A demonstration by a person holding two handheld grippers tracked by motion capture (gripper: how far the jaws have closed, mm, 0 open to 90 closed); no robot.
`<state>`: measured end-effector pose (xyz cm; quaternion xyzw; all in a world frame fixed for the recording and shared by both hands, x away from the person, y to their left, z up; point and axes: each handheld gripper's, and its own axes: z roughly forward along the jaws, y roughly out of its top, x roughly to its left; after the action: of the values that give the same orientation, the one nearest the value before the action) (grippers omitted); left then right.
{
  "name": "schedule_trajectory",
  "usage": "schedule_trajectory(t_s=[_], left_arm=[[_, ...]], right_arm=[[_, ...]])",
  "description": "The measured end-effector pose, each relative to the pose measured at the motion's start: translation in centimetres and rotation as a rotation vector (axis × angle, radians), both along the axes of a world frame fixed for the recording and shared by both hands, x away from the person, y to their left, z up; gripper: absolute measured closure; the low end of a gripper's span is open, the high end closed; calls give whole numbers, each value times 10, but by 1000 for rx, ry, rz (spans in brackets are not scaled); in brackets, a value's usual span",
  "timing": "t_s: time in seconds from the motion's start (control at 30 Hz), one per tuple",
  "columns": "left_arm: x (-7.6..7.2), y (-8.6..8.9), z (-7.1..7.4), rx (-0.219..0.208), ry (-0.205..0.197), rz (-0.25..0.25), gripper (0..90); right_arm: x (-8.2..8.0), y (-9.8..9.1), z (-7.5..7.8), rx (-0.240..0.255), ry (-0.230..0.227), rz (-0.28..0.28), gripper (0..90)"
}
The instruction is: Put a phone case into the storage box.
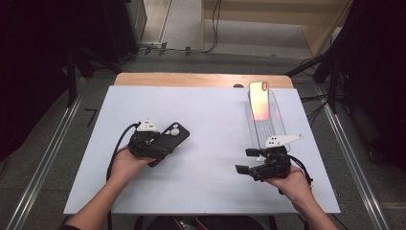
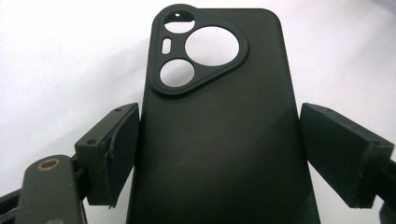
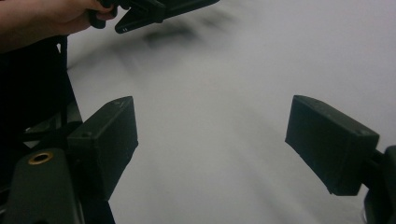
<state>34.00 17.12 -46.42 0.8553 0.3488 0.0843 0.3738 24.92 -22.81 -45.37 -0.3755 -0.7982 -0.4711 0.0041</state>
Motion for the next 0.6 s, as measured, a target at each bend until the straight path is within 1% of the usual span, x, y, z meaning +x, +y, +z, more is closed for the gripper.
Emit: schedule_trajectory(t_s=[0.03, 0.1, 0.17, 0.2, 0.23, 0.27, 0.3, 0.37, 0.43, 0.53, 0.6], left_arm=[[-2, -2, 3, -1, -3, 1, 155], [-6, -6, 7, -11, 7, 5, 154], [-10, -10, 10, -35, 17, 10, 154], [-12, -12, 12, -45, 30, 18, 153], [-13, -13, 14, -53, 45, 18, 154], [-14, -14, 14, -69, 56, 21, 154], [-16, -16, 15, -76, 65, 27, 154], [-20, -21, 16, -90, 69, 42, 154], [-22, -24, 17, -106, 82, 49, 153], [-26, -28, 17, -132, 91, 76, 153], [-29, -31, 17, -130, 79, 88, 153]], right_arm=[[0, 0, 1, 0, -4, -2, 149], [-1, 1, 3, 1, 0, -8, 149], [-1, 2, 4, 4, 8, -17, 149], [-1, 2, 5, 5, 15, -23, 149], [0, 2, 6, 15, 36, -29, 149], [0, 2, 6, 24, 49, -31, 149], [0, 1, 7, 34, 56, -37, 149], [0, 1, 9, 48, 61, -55, 149], [0, 2, 11, 51, 54, -65, 149], [0, 3, 13, 50, 52, -84, 149], [1, 7, 15, 45, 54, -88, 149]])
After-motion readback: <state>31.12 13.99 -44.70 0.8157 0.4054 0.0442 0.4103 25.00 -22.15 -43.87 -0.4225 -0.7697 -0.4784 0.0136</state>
